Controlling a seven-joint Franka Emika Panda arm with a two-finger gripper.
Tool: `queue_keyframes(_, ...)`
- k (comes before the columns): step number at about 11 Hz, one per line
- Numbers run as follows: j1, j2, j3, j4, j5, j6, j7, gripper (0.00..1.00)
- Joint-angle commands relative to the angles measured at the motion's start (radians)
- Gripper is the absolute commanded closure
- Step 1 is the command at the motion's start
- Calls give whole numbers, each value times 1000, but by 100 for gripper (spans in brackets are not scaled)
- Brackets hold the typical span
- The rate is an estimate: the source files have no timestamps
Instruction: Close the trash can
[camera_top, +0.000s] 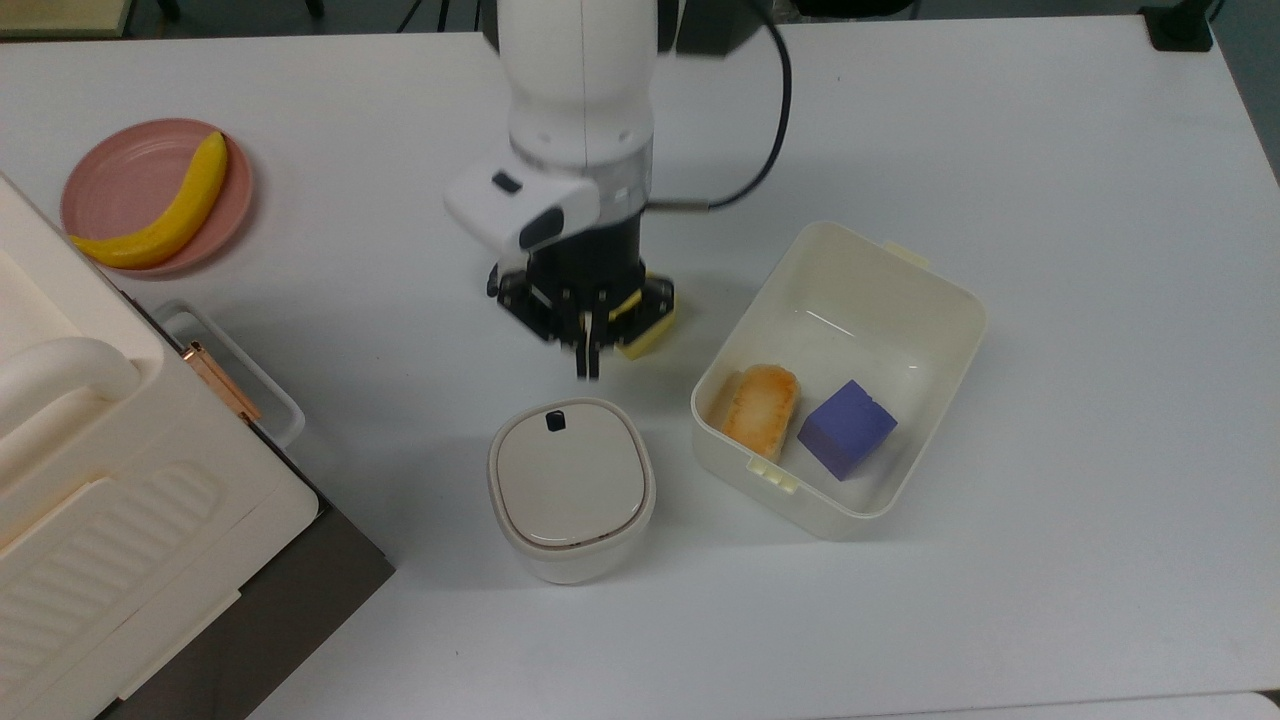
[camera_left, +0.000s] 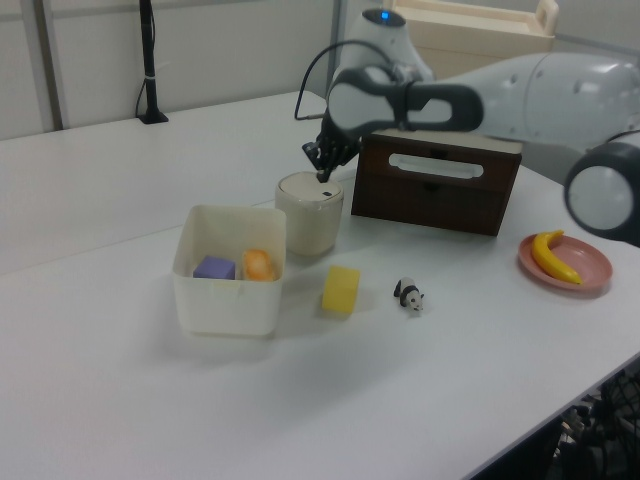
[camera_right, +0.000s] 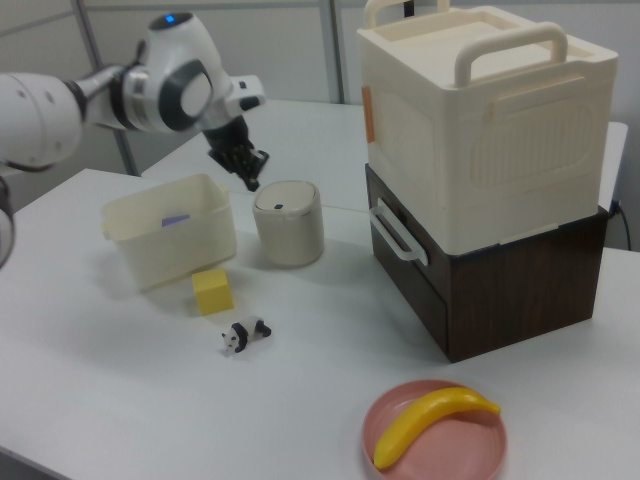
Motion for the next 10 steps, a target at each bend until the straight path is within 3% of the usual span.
queue_keyframes(1, -2, -235, 24, -198, 16, -230, 8, 34)
queue_keyframes(3, -25, -308, 39, -229, 15, -371, -24, 0)
queue_keyframes(5, -30, -326, 39, -227, 10, -451, -100, 0)
queue_keyframes(10, -56, -332, 39, -223, -17, -454, -92, 0)
